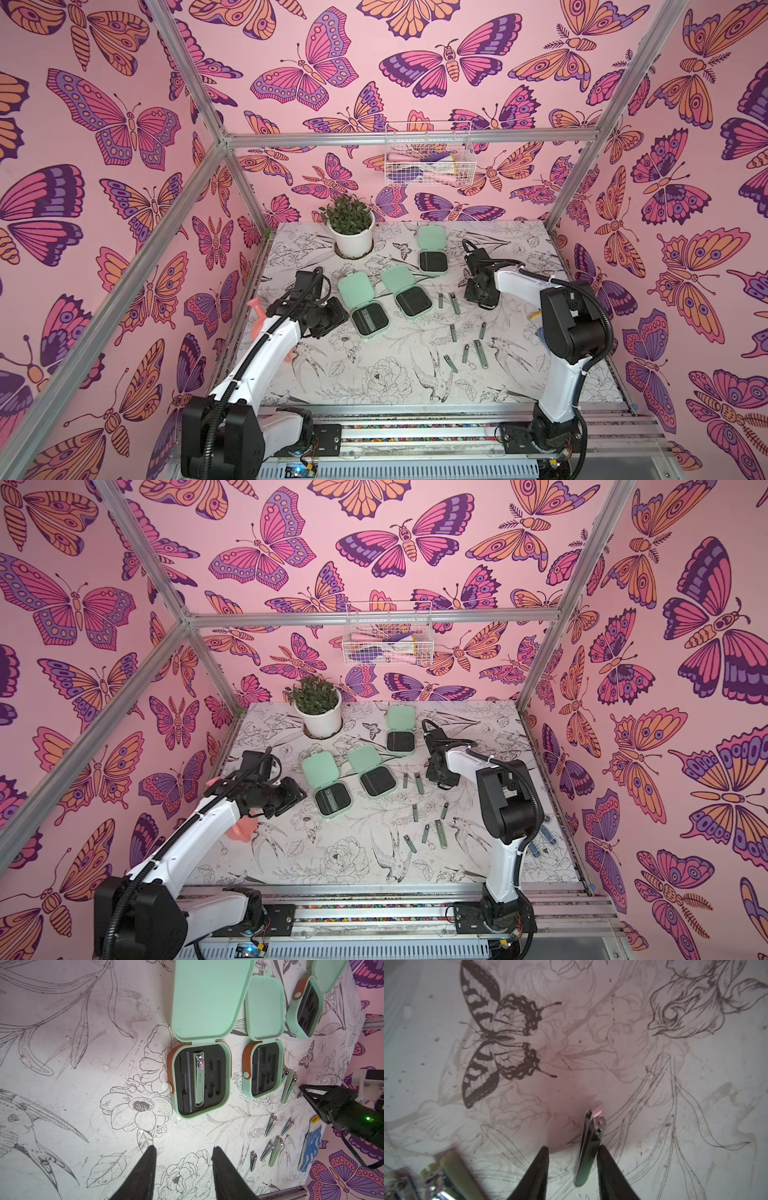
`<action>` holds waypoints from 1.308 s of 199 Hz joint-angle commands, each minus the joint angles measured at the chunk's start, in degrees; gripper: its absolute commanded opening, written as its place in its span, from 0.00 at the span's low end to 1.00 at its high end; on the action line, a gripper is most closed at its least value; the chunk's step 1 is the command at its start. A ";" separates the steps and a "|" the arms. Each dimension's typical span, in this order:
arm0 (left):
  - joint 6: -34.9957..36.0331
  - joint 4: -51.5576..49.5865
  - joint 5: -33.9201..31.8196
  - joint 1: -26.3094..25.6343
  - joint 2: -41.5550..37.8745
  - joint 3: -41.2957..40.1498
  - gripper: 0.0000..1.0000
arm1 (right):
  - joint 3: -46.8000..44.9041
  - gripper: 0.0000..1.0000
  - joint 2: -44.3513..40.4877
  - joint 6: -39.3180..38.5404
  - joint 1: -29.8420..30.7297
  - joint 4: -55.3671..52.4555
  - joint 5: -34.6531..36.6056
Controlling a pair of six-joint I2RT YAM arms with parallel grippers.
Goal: Organize nail clipper sets
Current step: Adjust the nail clipper at the center of the board.
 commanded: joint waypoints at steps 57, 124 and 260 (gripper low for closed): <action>0.21 -0.01 0.38 -0.28 0.62 1.47 0.46 | -0.33 0.39 -0.74 1.96 -0.93 0.05 1.66; -0.05 -0.05 0.63 -0.28 0.46 1.30 0.45 | 1.44 0.18 0.25 1.00 -0.93 -1.25 1.66; 0.07 0.32 1.26 -0.28 -0.53 0.50 0.45 | 1.62 0.03 0.69 -7.09 -0.82 -15.66 18.33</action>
